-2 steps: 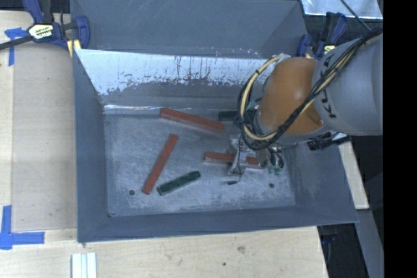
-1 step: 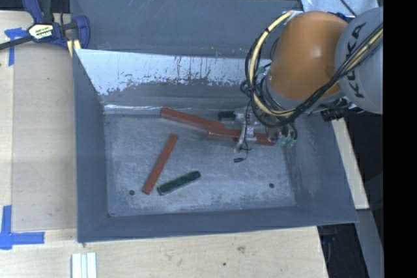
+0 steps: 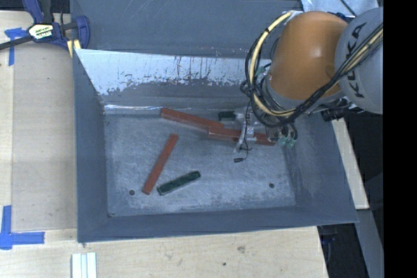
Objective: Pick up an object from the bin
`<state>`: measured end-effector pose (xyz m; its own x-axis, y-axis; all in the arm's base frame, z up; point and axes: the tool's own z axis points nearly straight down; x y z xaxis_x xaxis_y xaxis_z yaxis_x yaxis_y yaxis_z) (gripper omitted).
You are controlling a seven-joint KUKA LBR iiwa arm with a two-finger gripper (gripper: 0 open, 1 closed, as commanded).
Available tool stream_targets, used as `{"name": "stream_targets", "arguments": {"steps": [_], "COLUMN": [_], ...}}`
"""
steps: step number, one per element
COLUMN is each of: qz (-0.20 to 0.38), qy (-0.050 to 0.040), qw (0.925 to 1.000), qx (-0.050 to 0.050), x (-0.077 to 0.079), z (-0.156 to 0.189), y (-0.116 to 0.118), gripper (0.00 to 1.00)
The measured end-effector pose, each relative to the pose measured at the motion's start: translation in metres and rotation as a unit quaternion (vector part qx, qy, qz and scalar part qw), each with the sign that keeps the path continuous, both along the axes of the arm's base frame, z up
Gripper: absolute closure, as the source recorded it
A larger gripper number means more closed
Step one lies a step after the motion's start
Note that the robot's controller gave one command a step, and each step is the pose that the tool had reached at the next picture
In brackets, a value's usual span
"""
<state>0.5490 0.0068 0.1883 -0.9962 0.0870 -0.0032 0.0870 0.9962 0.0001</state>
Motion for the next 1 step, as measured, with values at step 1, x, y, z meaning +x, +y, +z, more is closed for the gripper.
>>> {"name": "stream_targets", "arguments": {"steps": [1], "qz": [0.005], "qy": [0.0026], "qw": [1.0], "qx": [0.0], "x": [-0.0134], "z": [0.0554], "y": [0.0145], "gripper": [1.0]}}
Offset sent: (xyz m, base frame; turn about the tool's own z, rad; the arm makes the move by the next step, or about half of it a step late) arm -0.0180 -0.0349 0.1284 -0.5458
